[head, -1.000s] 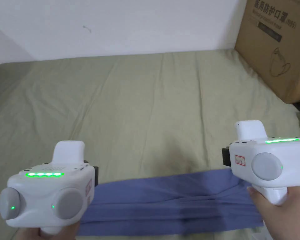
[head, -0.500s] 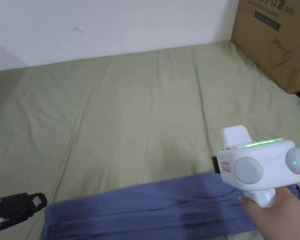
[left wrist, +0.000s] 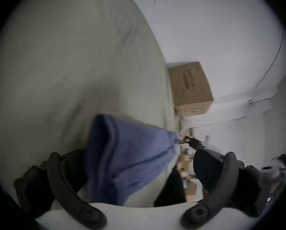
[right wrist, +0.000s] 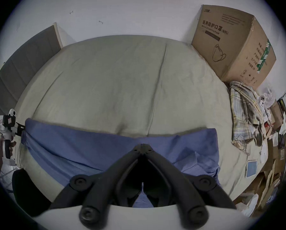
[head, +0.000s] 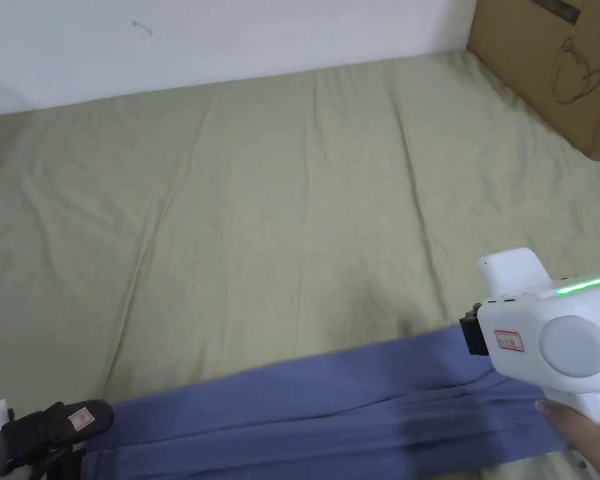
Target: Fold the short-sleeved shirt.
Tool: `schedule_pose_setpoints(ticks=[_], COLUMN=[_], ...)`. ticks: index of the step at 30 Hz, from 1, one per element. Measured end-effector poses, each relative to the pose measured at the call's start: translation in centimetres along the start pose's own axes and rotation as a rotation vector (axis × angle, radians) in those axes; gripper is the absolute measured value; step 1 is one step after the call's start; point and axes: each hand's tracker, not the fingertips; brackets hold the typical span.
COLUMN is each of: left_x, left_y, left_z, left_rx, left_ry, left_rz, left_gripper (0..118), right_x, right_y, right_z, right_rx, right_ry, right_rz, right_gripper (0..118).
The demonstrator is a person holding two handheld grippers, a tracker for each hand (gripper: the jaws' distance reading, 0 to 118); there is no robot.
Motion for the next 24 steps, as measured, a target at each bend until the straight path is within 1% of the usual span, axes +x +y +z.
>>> schedule_pose_setpoints(ticks=[1,2,5,6,7,8,9,10,11,12,14,17,19,20,22,23,24], left_x=[-0.3,-0.5,0.1,0.1,0.0,-0.3,-0.6,-1.2,-1.1,-0.4,2.1,5.1,7.4,8.5,10.1,10.8,11.3], left_y=[-0.1,0.0,0.0,0.1,-0.1,0.0,0.0,-0.2,-0.8,-0.8,-1.3,-2.1,-2.6,-2.8,-3.1,-3.3,-3.5], left_z=[-0.8,-1.6,-2.5,-2.6,-2.5,-2.4,-2.4,-2.7,-2.6,-2.4,-2.4,-1.2,0.0,0.7,1.8,2.0,2.0], left_rx=[-0.022,-0.053,-0.056,-0.046,-0.023,-0.016,-0.025,-0.037,-0.004,0.041,0.028,0.038,0.069,0.096,0.152,0.160,0.157], left_ry=[-0.054,-0.070,-0.031,-0.023,0.013,0.083,0.219,0.336,0.170,0.142,0.292,0.409,0.552,0.648,0.842,0.965,1.055], left_rz=[0.025,0.017,-0.042,-0.046,-0.055,-0.062,-0.070,-0.086,-0.020,-0.020,-0.140,-0.273,-0.376,-0.430,-0.476,-0.524,-0.560], left_gripper=[118,118,117,102,72,24,10,10,10,10,10,10,10,10,10,10,9], right_x=[0.0,0.0,0.1,0.1,0.0,0.0,-0.1,-0.2,-0.3,-0.3,-0.5,-0.8,-1.0,-1.0,-1.1,-1.0,-1.0], right_y=[0.0,0.0,-0.2,-0.2,-0.2,-0.3,-0.4,-0.4,-0.4,-0.4,-0.4,-0.3,-0.1,0.0,0.1,0.1,0.0], right_z=[0.0,0.0,-0.1,-0.1,-0.2,-0.2,-0.3,-0.3,-0.4,-0.4,-0.3,0.0,0.2,0.3,0.6,0.7,0.9], right_rx=[-0.003,-0.007,-0.020,-0.025,-0.029,-0.032,-0.034,-0.037,-0.039,-0.043,-0.046,-0.036,-0.027,-0.024,-0.014,-0.009,-0.005], right_ry=[-0.001,-0.001,0.011,0.016,0.021,0.024,0.026,0.029,0.033,0.038,0.051,0.067,0.075,0.078,0.088,0.091,0.095], right_rz=[0.000,0.002,0.005,0.007,0.009,0.010,0.012,0.012,0.011,0.010,0.011,0.018,0.022,0.025,0.028,0.027,0.026], right_gripper=[0,0,0,0,0,0,0,0,0,0,0,0,0,0,0,0,0])
